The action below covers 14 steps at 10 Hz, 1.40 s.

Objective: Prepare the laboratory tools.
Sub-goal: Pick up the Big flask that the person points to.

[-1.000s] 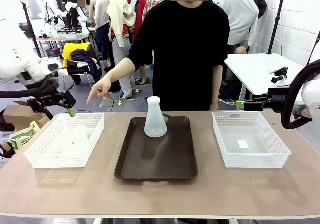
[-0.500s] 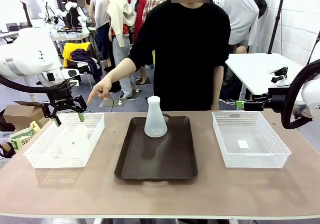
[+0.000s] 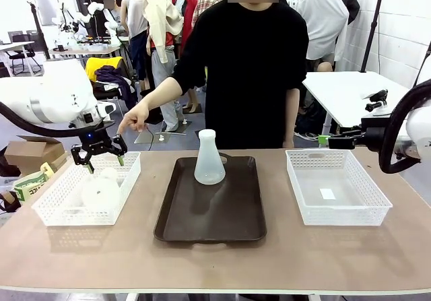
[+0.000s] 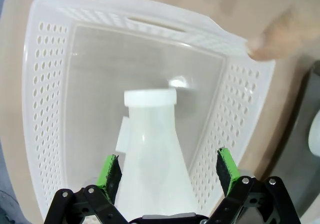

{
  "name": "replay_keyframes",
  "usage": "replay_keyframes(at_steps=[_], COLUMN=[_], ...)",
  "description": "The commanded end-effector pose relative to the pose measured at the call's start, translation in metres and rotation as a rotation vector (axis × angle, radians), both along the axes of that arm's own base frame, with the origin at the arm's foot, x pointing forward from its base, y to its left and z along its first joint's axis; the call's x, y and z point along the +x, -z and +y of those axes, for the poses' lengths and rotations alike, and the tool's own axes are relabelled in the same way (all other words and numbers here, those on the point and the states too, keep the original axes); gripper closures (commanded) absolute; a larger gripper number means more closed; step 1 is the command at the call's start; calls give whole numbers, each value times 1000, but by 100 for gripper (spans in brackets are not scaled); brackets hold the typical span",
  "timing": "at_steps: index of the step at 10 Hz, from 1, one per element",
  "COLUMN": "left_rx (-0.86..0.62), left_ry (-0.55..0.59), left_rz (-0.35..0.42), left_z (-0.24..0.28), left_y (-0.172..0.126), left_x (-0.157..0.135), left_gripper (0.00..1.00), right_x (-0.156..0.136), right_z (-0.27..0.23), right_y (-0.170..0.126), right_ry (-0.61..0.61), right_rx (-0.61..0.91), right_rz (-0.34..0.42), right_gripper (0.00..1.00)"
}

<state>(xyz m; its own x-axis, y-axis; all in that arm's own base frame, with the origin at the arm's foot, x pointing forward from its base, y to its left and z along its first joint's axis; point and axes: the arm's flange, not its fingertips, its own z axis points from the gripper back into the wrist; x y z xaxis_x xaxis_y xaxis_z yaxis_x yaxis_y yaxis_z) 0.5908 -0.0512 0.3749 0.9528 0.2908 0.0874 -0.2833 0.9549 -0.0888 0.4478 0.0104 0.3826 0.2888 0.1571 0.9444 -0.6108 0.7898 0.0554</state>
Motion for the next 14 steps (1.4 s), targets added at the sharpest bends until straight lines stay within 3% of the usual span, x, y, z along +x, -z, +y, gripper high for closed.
replay_keyframes(at_steps=[1, 5, 10, 14], left_rx=[103, 108, 95, 105], left_ry=[-57, -58, -14, 6], left_rz=[-9, 7, 5, 30], left_z=[-3, 1, 7, 6], left_y=[11, 35, 46, 44], left_x=[17, 33, 31, 29], left_gripper=[0, 0, 3, 77], right_x=[-1, -1, -1, -1], right_z=[1, 1, 1, 1], right_y=[1, 1, 1, 1], right_ry=[4, 4, 4, 4], right_rx=[5, 5, 5, 5], right_rz=[7, 7, 7, 7], right_gripper=[0, 0, 0, 0])
